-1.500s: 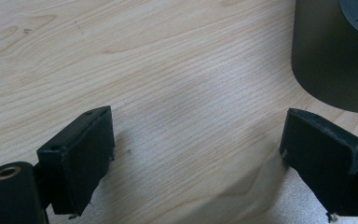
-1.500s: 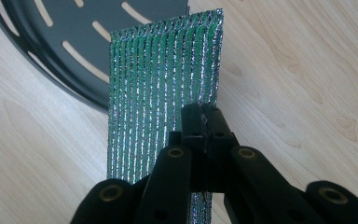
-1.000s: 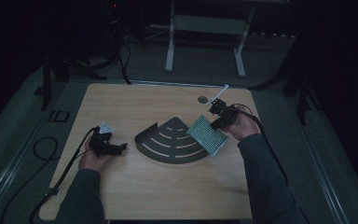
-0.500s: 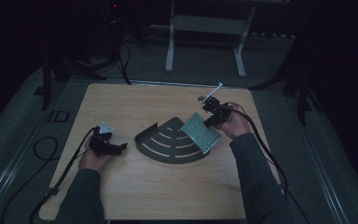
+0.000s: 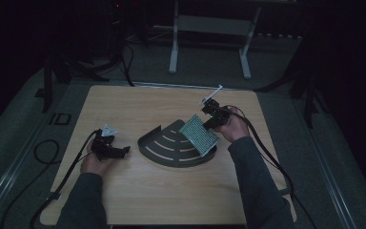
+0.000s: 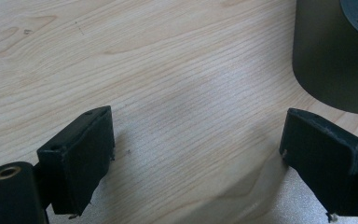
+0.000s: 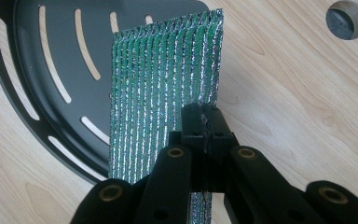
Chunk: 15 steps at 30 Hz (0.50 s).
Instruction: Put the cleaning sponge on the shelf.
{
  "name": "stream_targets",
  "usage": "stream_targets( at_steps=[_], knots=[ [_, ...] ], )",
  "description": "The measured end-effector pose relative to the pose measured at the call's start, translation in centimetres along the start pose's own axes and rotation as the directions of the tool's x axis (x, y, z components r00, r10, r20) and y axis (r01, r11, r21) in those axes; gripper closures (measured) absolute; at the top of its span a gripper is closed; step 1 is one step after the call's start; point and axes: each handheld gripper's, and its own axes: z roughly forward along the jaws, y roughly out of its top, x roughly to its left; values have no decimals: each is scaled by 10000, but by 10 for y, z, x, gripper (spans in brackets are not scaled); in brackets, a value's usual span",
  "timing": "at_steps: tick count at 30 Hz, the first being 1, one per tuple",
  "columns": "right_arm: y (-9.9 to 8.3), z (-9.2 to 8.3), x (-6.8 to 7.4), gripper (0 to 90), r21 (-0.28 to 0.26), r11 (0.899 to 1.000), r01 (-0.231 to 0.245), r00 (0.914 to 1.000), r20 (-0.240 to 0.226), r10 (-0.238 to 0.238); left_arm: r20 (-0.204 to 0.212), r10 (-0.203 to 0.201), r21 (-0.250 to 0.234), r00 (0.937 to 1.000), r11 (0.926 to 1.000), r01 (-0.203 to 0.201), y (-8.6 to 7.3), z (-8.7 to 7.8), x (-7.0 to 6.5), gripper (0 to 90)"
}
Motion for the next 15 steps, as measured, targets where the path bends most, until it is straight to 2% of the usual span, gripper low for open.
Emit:
stream_targets(
  at_steps=[15],
  knots=[
    [6,16,7,897,-75,9999,-123,9997,-215,122,7,-8,-6,10000,10000,8,0,0,0,106]
  ],
)
